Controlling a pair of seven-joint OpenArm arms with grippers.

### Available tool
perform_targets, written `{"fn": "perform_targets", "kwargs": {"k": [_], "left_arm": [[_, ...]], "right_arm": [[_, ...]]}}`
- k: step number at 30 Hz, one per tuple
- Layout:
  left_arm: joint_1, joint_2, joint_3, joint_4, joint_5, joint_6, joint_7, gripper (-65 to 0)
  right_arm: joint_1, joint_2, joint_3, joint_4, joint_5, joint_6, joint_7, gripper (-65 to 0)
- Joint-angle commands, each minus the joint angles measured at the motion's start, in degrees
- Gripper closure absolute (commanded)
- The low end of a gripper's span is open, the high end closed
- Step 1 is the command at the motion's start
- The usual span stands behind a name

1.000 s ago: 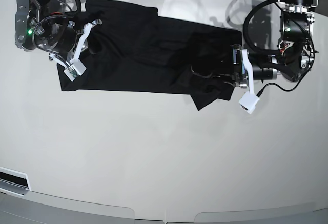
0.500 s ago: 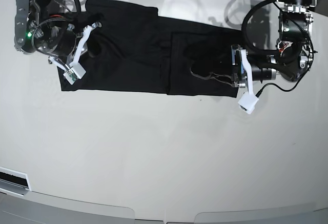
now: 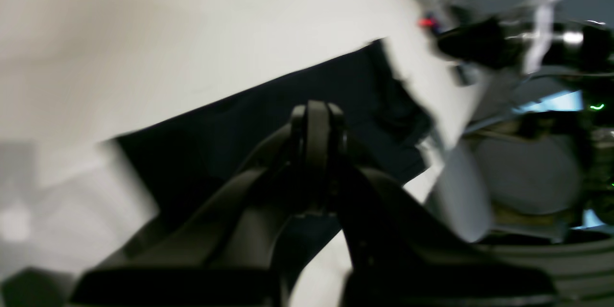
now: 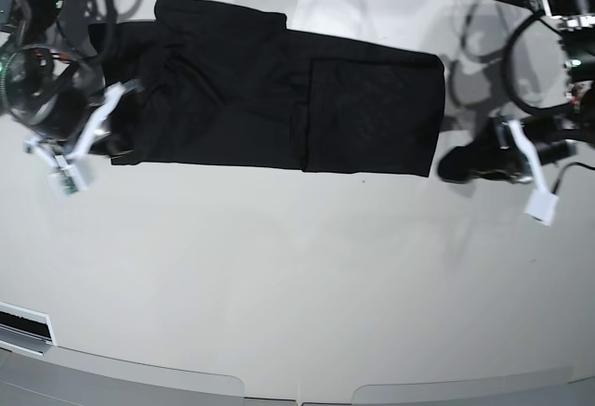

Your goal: Layout the t-shirt on the table in an organized manner, then fold the t-shirt properly

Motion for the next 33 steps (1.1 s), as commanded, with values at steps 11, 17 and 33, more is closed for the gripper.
{"fn": "perform_targets", "kwargs": {"k": [11,17,33], "left_arm": [[-0.8,-11.7,-4.0,0.9,2.0,-0.3,-2.6,0.0],[0.7,-12.3,-4.0,0.9,2.0,-0.3,-2.6,0.0],[2.7,-12.1,-4.0,0.7,2.2,-0.3,-2.8,0.0]], "right_arm": [[-3.9,0.7,11.5,-11.6,2.9,-11.8,2.9,-45.5],[-3.3,0.7,12.7,-25.4,14.1,-7.2,4.8,-45.5],[3.3,0.4,12.6,-47.7,29.6,7.4,-2.1,-45.0]]}}
